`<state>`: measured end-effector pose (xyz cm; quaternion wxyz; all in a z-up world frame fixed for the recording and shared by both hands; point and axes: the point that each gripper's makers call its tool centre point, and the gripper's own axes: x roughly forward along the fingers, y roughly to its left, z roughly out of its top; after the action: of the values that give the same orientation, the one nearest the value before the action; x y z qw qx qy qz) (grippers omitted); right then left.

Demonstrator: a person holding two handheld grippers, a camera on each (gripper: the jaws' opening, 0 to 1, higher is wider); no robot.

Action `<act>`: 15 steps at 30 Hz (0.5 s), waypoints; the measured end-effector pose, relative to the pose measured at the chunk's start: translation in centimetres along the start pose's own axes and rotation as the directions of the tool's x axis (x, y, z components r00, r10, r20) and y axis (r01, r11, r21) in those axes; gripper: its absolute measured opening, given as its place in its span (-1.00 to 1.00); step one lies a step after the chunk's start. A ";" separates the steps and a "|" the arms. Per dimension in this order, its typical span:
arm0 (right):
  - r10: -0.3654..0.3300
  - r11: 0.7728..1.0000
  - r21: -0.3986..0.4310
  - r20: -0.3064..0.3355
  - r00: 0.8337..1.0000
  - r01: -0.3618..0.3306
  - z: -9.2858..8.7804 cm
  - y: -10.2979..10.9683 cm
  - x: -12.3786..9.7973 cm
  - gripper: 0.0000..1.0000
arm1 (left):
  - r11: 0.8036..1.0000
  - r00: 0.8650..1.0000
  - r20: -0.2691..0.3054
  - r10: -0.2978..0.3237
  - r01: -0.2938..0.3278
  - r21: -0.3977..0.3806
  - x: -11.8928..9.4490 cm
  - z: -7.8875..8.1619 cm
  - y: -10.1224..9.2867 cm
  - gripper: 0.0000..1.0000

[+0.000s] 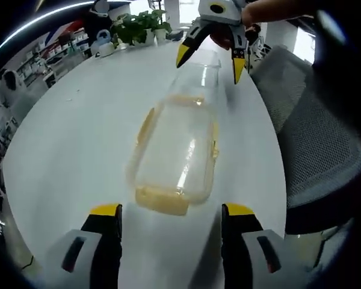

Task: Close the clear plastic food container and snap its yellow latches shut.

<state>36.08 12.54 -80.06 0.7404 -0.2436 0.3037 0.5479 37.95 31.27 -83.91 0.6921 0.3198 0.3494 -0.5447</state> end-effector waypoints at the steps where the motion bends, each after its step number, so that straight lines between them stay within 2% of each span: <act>1: 0.003 1.000 0.002 -0.003 1.000 -0.003 -0.1 0.0 0.1 0.35 | 1.000 1.000 -0.003 -0.001 0.001 0.003 0.0 0.0 0.0 0.34; 15: 0.063 0.997 -0.038 -0.089 0.994 -0.067 -0.8 0.0 1.6 0.31 | 0.996 0.997 -0.057 -0.059 0.062 0.068 0.7 0.0 0.4 0.30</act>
<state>36.27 13.02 -81.74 0.7031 -0.2725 0.3322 0.5665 38.48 31.00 -84.49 0.6538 0.3479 0.3586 -0.5683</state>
